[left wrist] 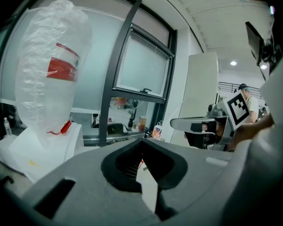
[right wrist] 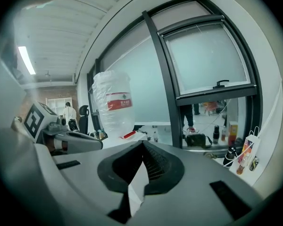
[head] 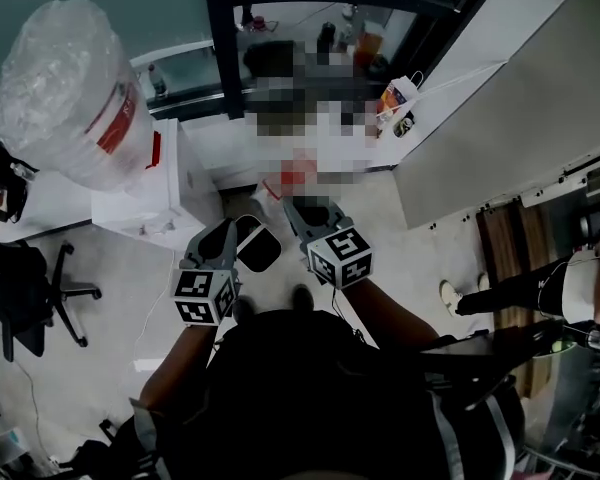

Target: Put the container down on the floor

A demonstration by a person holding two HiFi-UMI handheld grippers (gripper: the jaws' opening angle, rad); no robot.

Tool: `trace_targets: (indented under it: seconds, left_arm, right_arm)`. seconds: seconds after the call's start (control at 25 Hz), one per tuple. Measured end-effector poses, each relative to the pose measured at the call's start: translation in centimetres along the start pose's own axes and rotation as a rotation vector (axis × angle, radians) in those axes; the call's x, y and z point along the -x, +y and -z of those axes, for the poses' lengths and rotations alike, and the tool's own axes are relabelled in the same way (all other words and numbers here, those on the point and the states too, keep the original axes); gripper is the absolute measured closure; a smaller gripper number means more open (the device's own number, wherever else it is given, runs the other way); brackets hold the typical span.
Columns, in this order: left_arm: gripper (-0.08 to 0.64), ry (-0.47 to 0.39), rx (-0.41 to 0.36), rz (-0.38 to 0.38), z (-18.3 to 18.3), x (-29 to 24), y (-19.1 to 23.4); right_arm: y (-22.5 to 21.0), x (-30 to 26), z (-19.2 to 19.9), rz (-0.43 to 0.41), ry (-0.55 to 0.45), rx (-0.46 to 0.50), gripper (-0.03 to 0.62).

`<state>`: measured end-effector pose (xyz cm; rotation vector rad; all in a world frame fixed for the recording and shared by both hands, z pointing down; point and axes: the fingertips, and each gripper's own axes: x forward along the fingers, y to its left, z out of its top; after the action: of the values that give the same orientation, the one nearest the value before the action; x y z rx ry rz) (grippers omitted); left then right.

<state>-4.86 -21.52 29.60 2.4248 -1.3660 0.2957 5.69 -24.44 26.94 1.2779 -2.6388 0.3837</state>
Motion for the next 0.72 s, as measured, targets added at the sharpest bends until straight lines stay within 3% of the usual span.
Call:
trace_targets:
  seconds: [0.36, 0.72]
  left_arm:
    - [0.551, -0.022, -0.066, -0.031, -0.6, 0.8, 0.1]
    - [0.551, -0.009, -0.041, -0.044, -0.5, 1.1, 0.4]
  right_arm:
    - [0.6, 0.0, -0.1, -0.007, 0.013, 0.005, 0.584]
    - [0.8, 0.1, -1.0, 0.001, -0.004, 0.01, 0.584]
